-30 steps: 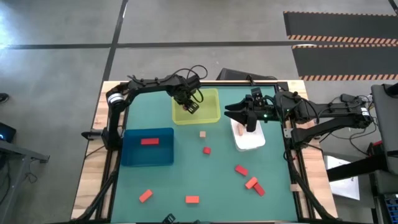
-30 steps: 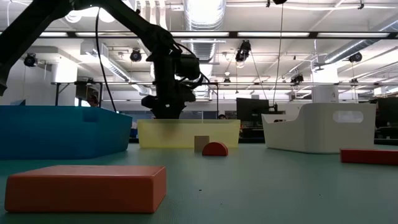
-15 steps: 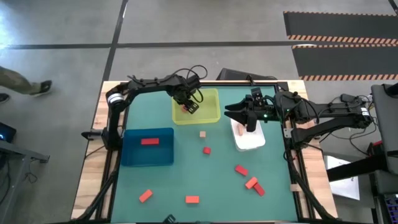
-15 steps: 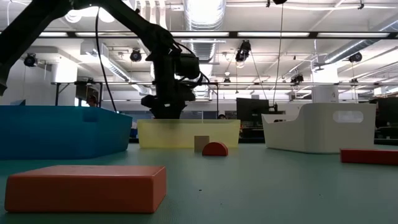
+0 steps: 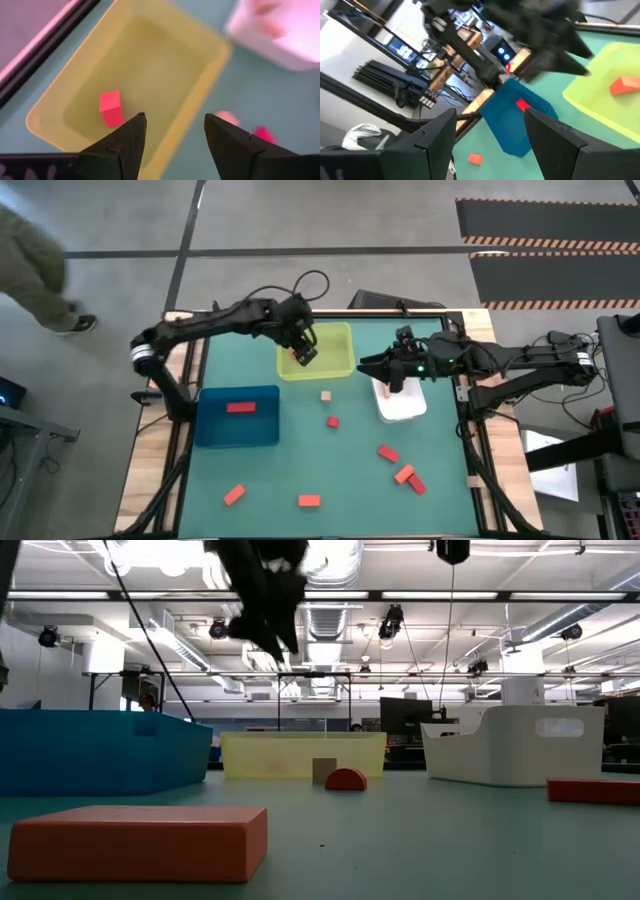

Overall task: Sort & place blocks by color
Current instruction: Put the brown block into the white bin

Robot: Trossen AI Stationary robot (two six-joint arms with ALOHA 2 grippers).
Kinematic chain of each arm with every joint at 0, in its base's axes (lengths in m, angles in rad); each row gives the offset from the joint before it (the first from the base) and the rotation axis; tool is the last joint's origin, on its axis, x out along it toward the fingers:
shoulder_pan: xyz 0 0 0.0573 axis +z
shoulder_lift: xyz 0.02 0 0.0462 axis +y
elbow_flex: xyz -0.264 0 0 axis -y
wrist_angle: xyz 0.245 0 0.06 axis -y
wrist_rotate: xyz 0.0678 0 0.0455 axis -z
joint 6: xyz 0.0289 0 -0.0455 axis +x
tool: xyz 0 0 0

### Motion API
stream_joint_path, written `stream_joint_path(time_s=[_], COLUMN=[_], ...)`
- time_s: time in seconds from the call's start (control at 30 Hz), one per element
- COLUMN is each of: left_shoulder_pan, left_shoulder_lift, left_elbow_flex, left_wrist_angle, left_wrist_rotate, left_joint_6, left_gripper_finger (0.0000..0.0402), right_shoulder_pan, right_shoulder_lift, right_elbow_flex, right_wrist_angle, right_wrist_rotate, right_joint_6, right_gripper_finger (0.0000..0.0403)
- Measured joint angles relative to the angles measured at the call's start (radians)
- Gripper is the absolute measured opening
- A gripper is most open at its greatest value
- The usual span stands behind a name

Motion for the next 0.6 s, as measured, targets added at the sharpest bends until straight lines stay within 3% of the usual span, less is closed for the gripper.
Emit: stream_joint_path(time_s=[0.37, 0.6], left_shoulder_pan=[-0.224, -0.376], left_shoulder_lift=[-0.218, -0.28], left_elbow_flex=[-0.014, -0.014], left_wrist_angle=[0.044, 0.181], left_wrist_rotate=[-0.004, -0.016], left_joint_6=[-0.14, -0.224], left_gripper_finger=[0.0185, 0.0185], right_shoulder_pan=[0.0, 0.023], right_shoulder_lift=[0.14, 0.246], right_elbow_flex=[0.042, 0.165], right_wrist_angle=[-0.053, -0.278], right_wrist_rotate=[-0.034, -0.054], right_joint_6=[0.108, 0.123], right_gripper_finger=[0.0224, 0.0224])
